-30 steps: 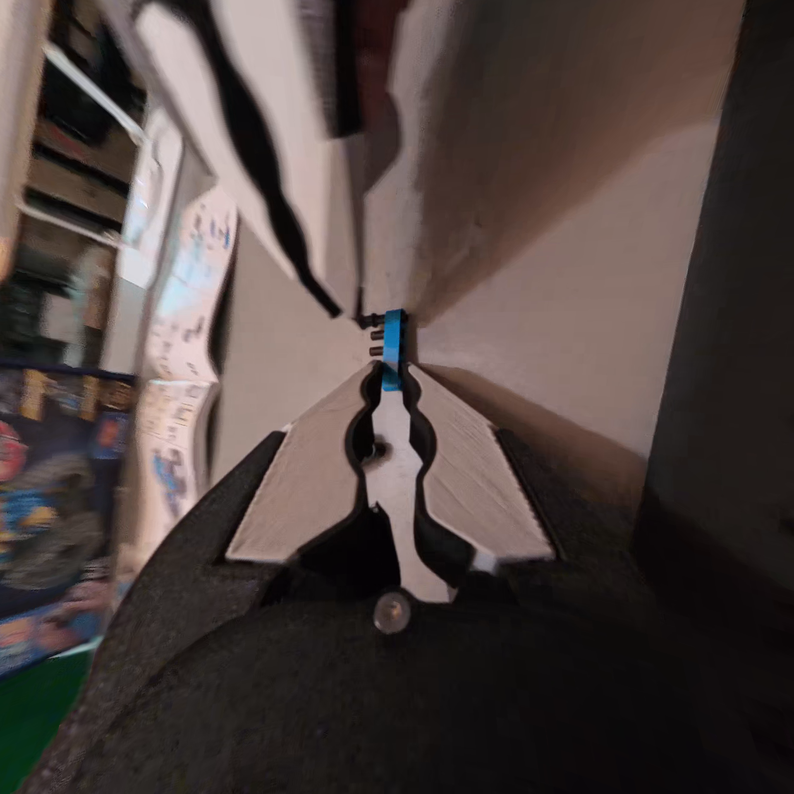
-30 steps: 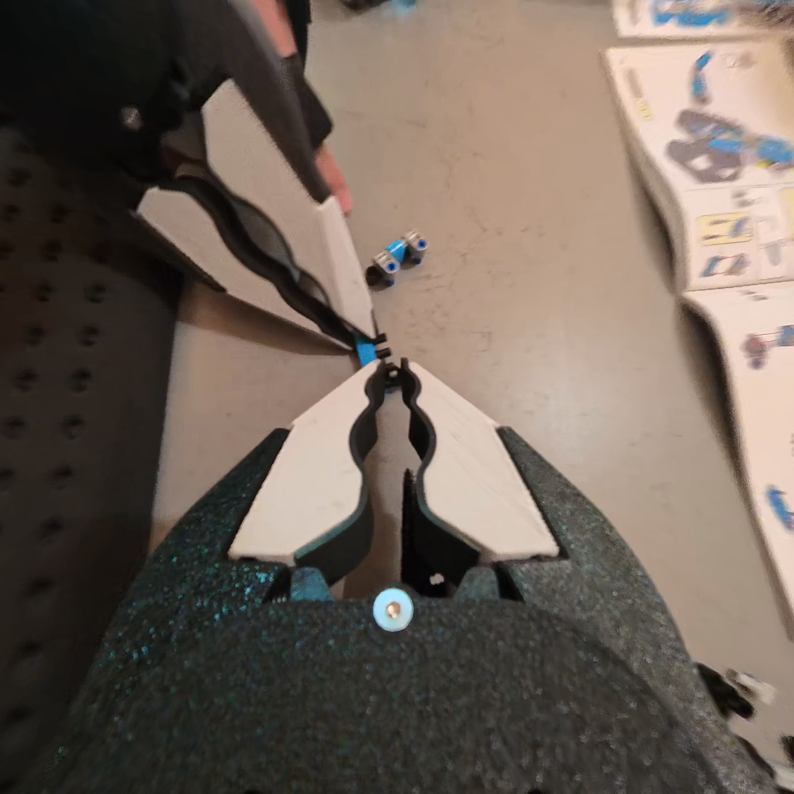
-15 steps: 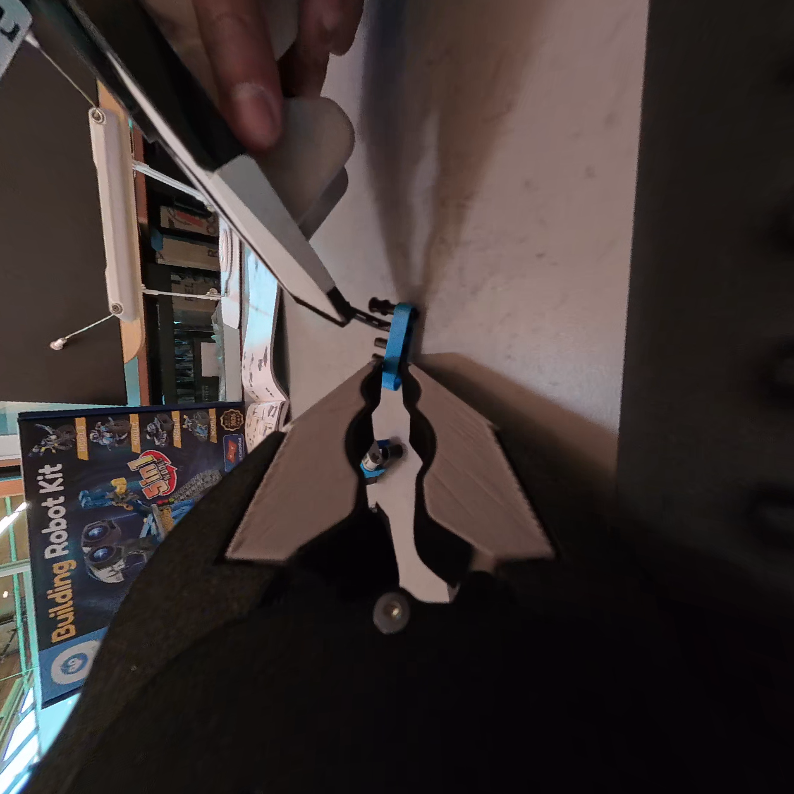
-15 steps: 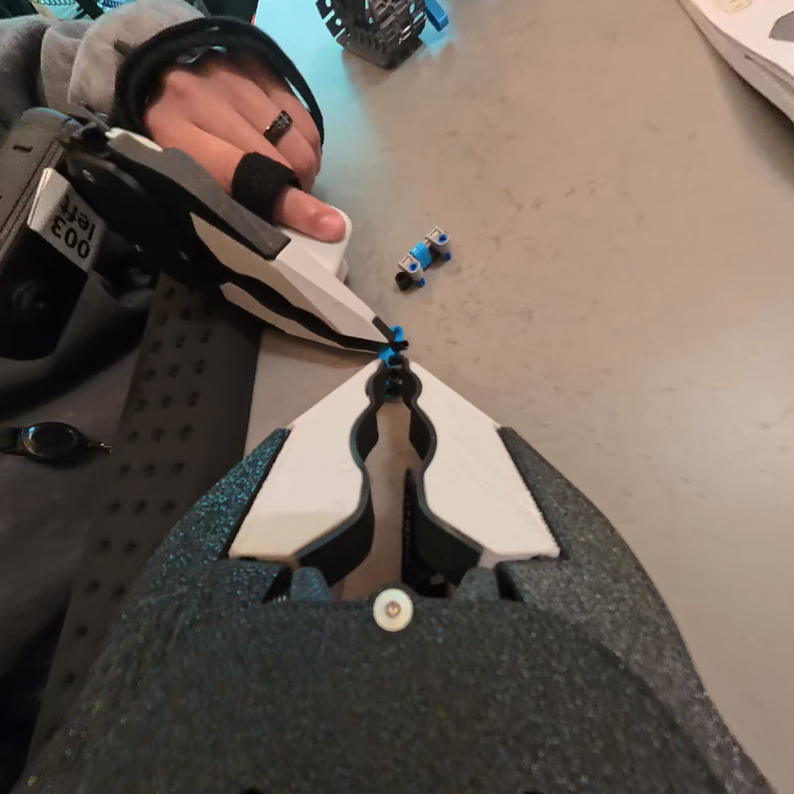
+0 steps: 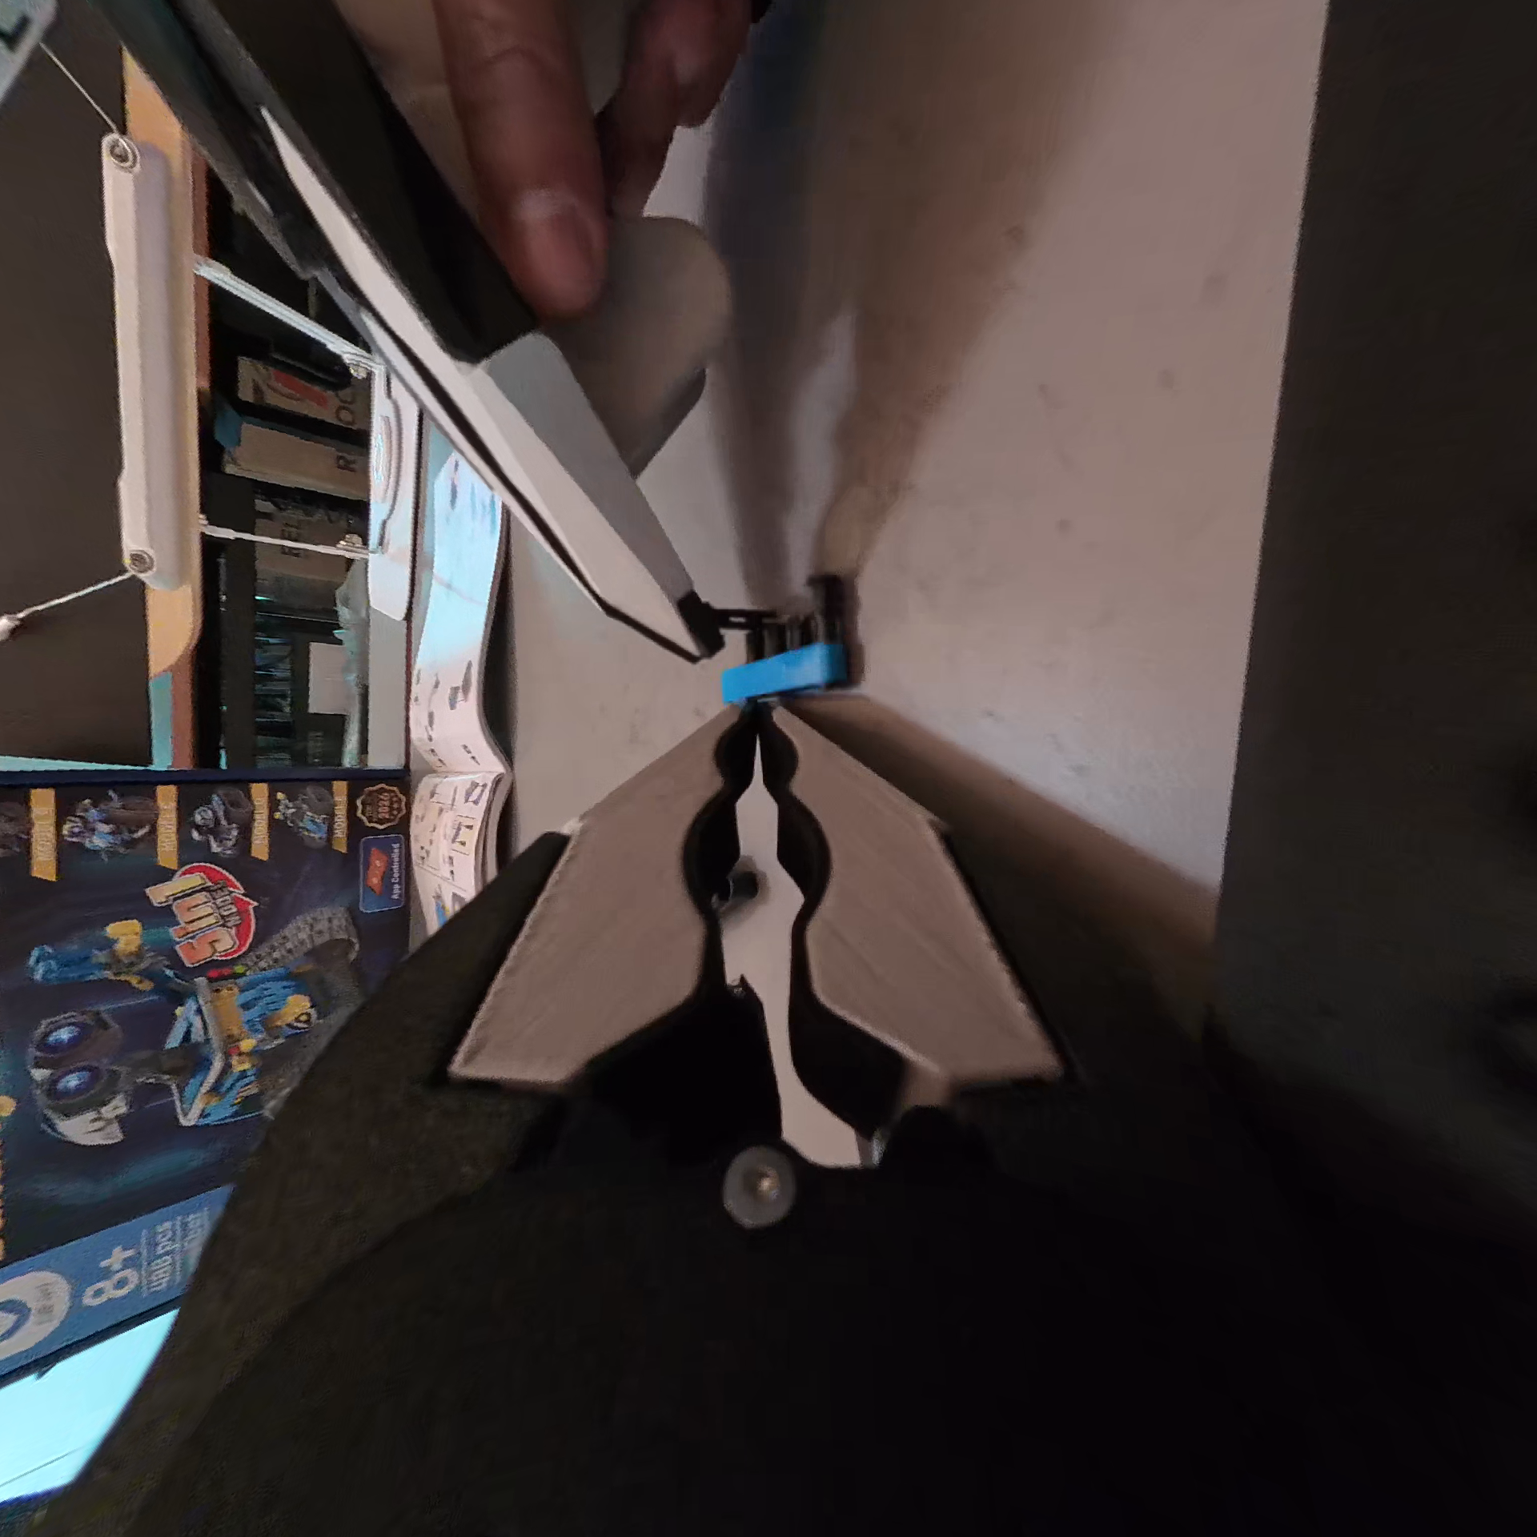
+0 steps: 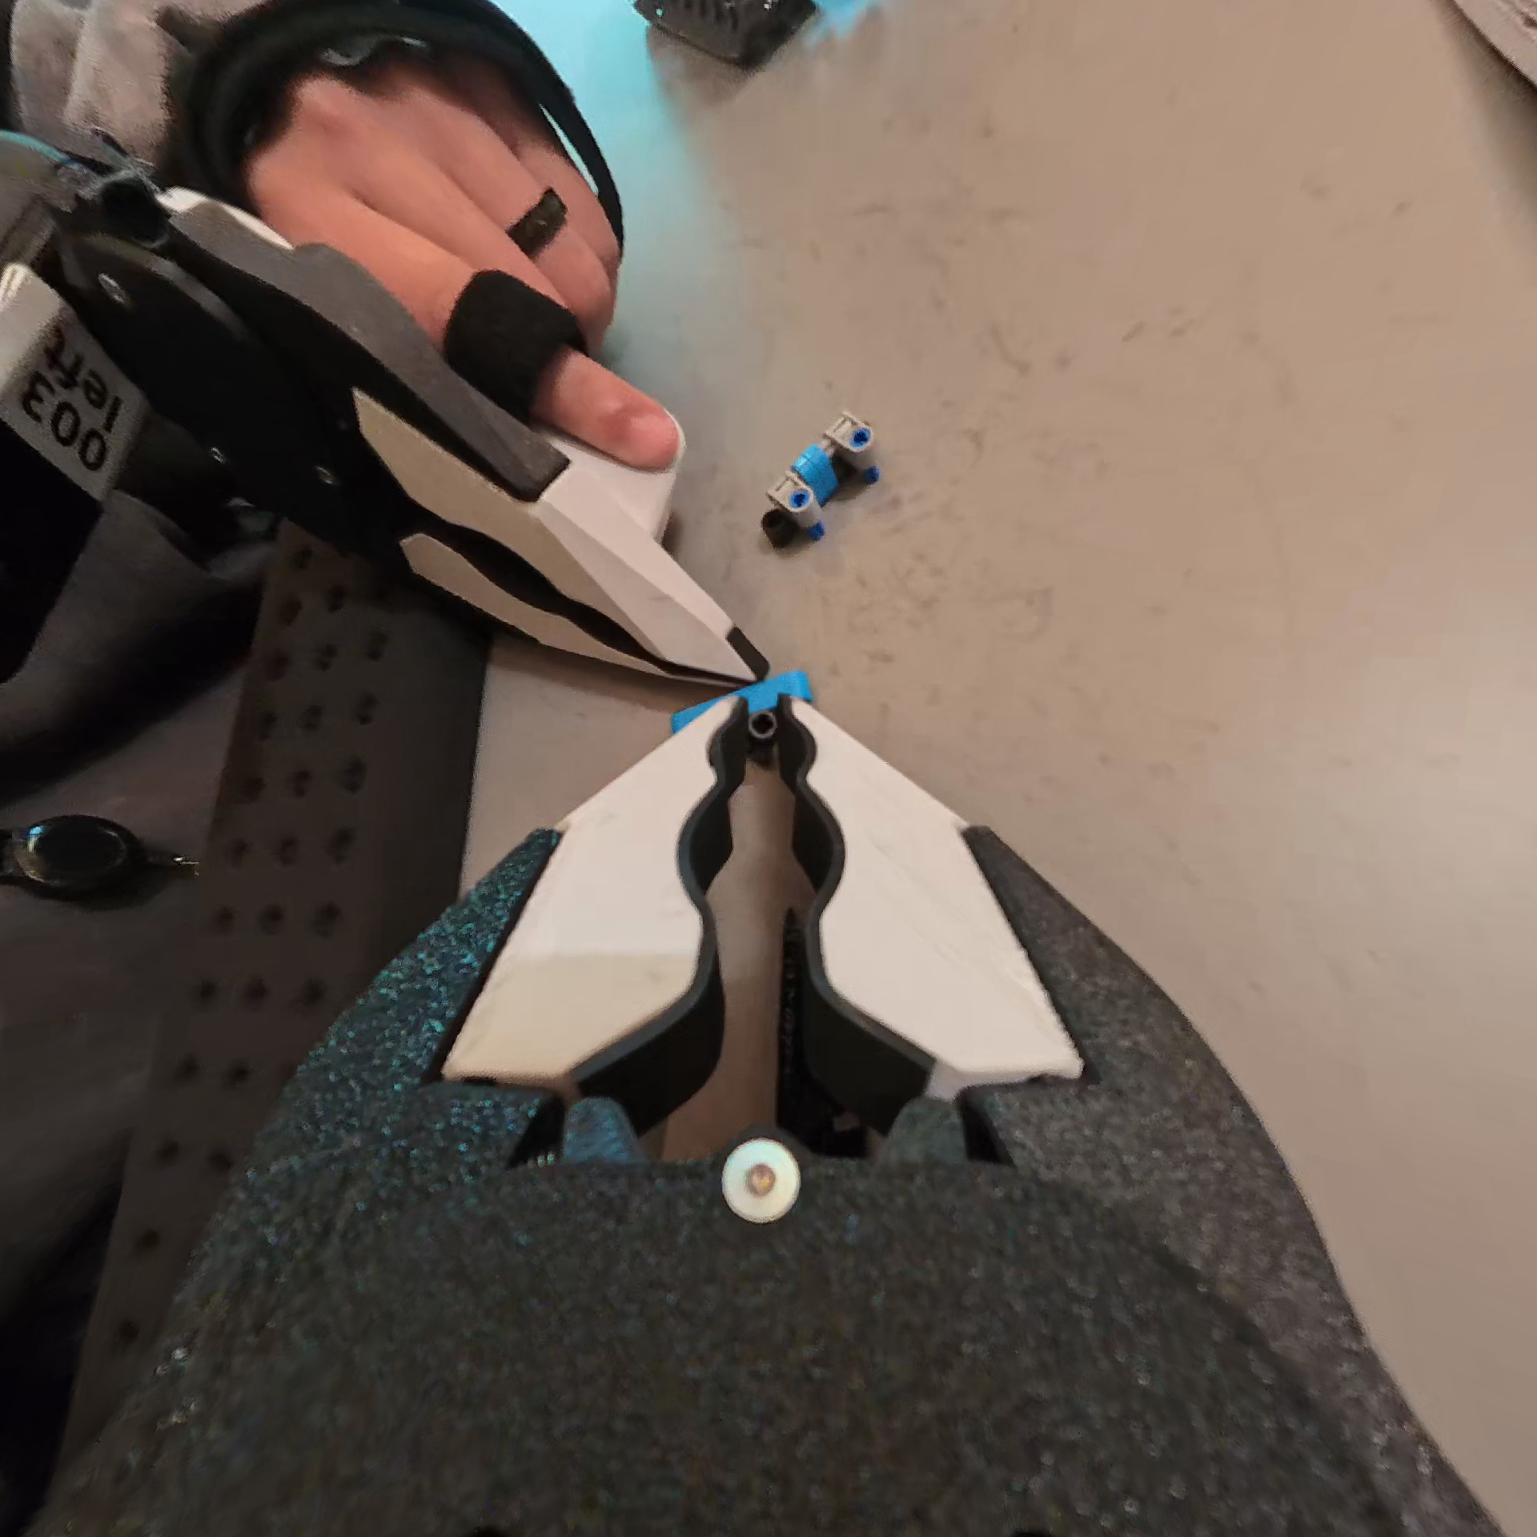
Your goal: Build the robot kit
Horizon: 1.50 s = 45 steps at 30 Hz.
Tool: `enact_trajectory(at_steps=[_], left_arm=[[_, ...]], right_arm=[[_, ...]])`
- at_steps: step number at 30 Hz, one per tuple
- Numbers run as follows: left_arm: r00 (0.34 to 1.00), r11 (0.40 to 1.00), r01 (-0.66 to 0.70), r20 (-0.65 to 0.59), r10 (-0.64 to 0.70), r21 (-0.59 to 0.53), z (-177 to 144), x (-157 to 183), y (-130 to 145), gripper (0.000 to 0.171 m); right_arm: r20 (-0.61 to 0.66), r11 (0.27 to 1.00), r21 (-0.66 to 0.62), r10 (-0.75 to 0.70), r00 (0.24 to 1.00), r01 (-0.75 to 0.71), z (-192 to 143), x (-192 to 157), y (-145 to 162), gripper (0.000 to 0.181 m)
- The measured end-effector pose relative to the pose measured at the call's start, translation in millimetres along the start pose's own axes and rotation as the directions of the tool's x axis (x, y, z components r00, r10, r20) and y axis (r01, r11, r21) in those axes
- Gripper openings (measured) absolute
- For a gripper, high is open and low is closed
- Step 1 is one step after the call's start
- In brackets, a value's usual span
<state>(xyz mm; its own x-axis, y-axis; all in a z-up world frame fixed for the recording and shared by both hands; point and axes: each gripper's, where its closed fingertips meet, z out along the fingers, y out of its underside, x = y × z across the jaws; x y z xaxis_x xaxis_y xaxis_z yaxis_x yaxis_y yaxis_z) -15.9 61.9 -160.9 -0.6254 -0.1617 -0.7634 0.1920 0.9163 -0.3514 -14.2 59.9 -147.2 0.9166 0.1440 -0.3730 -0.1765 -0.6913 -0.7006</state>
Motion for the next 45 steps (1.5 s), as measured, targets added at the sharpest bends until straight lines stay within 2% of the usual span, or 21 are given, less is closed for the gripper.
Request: enact_trajectory(at_steps=[3,7,11,14,16,20,27,34,38,40,43,45], left_arm=[[1.0,1.0,0.014,-0.005,-0.014,0.0,0,0,0,0.0],[0.999,0.999,0.049,-0.022,-0.049,-0.002,-2,0,2,0.0],[0.977,0.979,0.202,-0.076,-0.199,0.025,-13,-6,5,0.005],[0.913,0.919,0.385,-0.184,-0.364,0.09,-21,-9,-11,0.007],[0.863,0.88,0.466,-0.264,-0.431,0.086,-18,-5,-19,0.006],[0.815,0.854,0.519,-0.32,-0.484,0.03,-10,4,-14,0.0],[0.744,0.796,0.606,-0.359,-0.564,0.005,-12,2,-7,0.0],[0.627,0.704,0.709,-0.417,-0.658,-0.046,-13,-1,3,0.0],[0.538,0.632,0.769,-0.441,-0.718,-0.091,-10,-5,7,0.0],[0.536,0.626,0.774,-0.43,-0.726,-0.092,-9,-7,9,0.0],[0.594,0.654,0.755,-0.381,-0.709,-0.039,-11,-14,9,0.001],[0.599,0.662,0.749,-0.396,-0.696,-0.028,-13,-12,5,0.014]], right_arm=[[0.059,0.999,0.035,0.01,0.998,-0.012,2,-12,-8,0.006],[0.028,0.999,0.035,-0.015,0.999,0.014,4,-11,-10,0.006],[0.003,0.997,0.066,-0.048,0.999,0.048,-9,-12,-15,0.006],[-0.035,0.992,0.103,-0.064,0.997,0.067,-13,-8,-16,0.006],[-0.066,0.992,0.109,-0.059,0.996,0.066,-10,-1,-17,0.006],[-0.104,0.998,0.021,-0.059,0.993,0.061,-1,6,-1,0.006],[-0.104,0.998,-0.008,-0.069,0.992,0.069,-6,3,5,0.006],[-0.048,0.998,-0.007,-0.064,0.997,0.064,3,-9,3,0.006],[-0.108,0.999,0.008,-0.041,0.993,0.042,4,2,-4,0.006],[-0.118,0.999,0.033,-0.035,0.992,0.039,4,4,-9,0.006],[-0.132,0.997,0.066,-0.029,0.991,0.038,2,8,-13,0.006],[-0.133,0.998,0.062,-0.025,0.991,0.033,2,9,-12,0.006]])
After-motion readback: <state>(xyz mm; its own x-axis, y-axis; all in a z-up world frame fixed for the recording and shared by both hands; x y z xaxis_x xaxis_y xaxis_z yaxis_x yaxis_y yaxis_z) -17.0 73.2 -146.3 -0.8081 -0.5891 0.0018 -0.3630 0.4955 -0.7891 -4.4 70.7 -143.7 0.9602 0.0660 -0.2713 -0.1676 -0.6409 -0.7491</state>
